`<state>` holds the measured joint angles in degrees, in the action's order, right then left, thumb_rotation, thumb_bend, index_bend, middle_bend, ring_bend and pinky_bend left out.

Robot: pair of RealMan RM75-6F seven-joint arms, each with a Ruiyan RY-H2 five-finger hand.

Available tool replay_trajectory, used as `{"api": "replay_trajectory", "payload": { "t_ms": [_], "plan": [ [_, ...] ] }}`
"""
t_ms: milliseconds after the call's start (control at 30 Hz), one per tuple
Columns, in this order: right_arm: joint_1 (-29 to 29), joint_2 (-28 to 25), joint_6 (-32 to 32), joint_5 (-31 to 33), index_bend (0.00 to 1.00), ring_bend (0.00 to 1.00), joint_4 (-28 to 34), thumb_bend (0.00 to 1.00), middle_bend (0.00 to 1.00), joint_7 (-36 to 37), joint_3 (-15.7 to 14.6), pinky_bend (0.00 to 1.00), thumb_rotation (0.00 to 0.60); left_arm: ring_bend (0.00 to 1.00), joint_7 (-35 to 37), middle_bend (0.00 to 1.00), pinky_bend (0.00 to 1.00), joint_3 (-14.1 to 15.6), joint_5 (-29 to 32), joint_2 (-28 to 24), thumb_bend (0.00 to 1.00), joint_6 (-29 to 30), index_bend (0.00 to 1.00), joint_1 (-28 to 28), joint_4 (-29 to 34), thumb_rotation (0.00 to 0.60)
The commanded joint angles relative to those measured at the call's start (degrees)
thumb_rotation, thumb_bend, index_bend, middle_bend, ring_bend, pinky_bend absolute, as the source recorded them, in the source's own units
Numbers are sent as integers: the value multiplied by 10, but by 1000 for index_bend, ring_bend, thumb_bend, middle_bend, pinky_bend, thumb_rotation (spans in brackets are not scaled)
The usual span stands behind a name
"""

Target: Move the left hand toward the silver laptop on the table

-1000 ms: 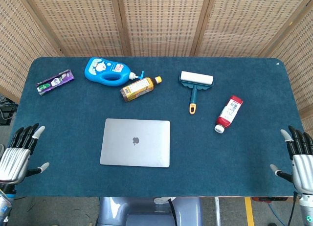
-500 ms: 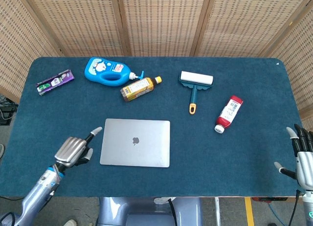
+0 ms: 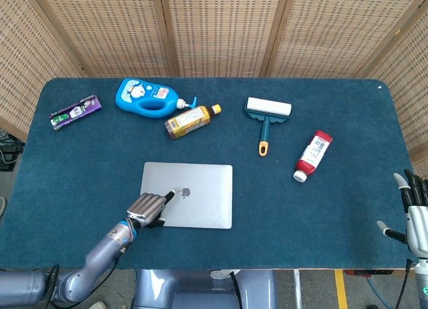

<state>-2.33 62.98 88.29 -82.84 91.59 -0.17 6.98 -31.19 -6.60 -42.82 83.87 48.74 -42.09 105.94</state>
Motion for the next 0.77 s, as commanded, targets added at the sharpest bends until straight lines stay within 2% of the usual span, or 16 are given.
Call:
{"api": "replay_trajectory", "payload": {
  "t_ms": [33, 300, 767],
  "plan": [
    [0, 0, 0, 1, 53, 0, 0, 0, 0, 0, 0, 0, 600, 1000, -30, 1000, 1000, 7, 49, 24, 1000, 18, 0, -33, -6, 600],
    [-1, 0, -3, 3, 53, 0, -1, 0, 0, 0, 0, 0, 600, 1000, -46, 1000, 1000, 16, 101, 35, 1000, 48, 0, -57, -12, 600],
    [0, -1, -4, 4, 53, 0, 0, 0, 0, -2, 0, 0, 600, 1000, -27, 1000, 1000, 27, 116, 37, 1000, 49, 0, -75, -18, 600]
  ]
}}
